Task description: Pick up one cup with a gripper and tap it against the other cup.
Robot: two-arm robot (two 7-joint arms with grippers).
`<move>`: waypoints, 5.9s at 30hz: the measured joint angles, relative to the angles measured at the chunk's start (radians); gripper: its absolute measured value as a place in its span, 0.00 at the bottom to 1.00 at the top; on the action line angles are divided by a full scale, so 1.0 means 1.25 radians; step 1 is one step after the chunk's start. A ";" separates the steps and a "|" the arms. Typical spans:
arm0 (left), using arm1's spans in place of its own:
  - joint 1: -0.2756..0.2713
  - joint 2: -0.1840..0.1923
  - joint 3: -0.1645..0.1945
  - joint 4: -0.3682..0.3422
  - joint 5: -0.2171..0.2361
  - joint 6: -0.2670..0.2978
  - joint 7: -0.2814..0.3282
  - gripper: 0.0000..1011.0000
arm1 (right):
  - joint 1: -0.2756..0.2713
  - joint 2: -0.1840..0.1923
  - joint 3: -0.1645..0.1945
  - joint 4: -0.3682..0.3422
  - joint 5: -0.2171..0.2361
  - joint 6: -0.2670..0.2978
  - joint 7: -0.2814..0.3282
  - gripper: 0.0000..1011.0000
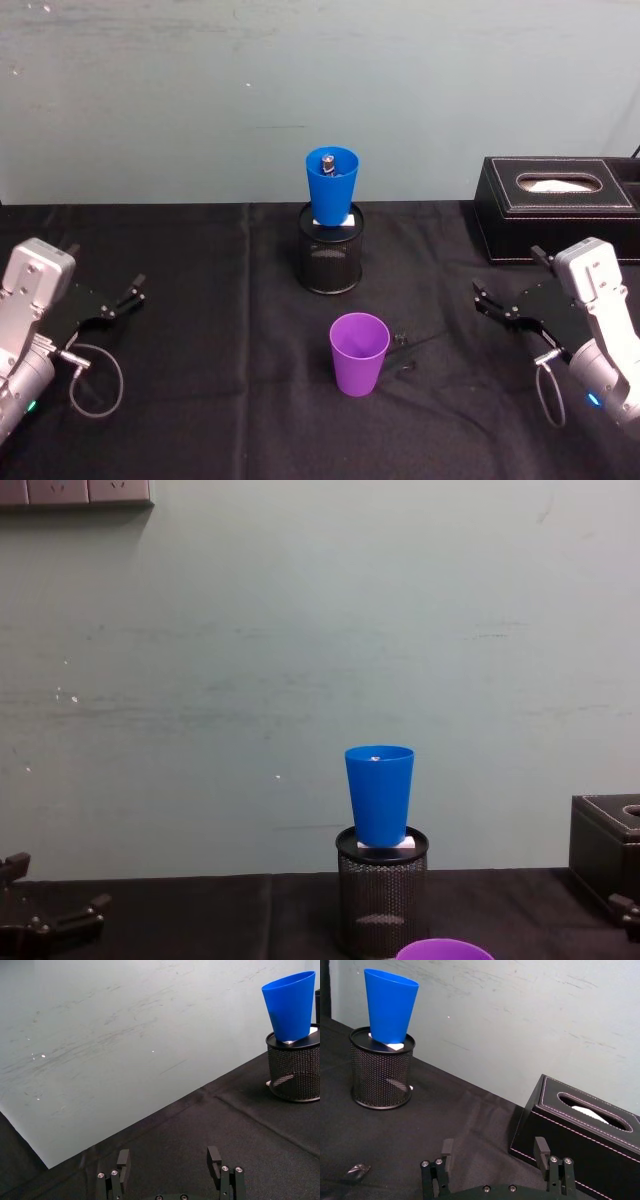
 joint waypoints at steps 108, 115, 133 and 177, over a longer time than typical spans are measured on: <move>0.000 0.000 0.000 0.000 0.000 0.000 0.000 0.99 | 0.110 -0.175 -0.043 0.244 0.156 -0.152 0.632 0.99; 0.000 0.000 0.000 0.000 0.000 0.000 0.000 0.99 | 0.113 -0.182 -0.043 0.249 0.152 -0.152 0.633 0.99; 0.000 0.000 0.000 0.000 0.000 0.000 0.000 0.99 | 0.113 -0.182 -0.043 0.249 0.152 -0.152 0.632 0.78; 0.000 0.000 0.000 0.000 0.000 0.000 0.000 0.99 | 0.148 -0.114 -0.004 0.003 0.253 0.050 0.595 0.75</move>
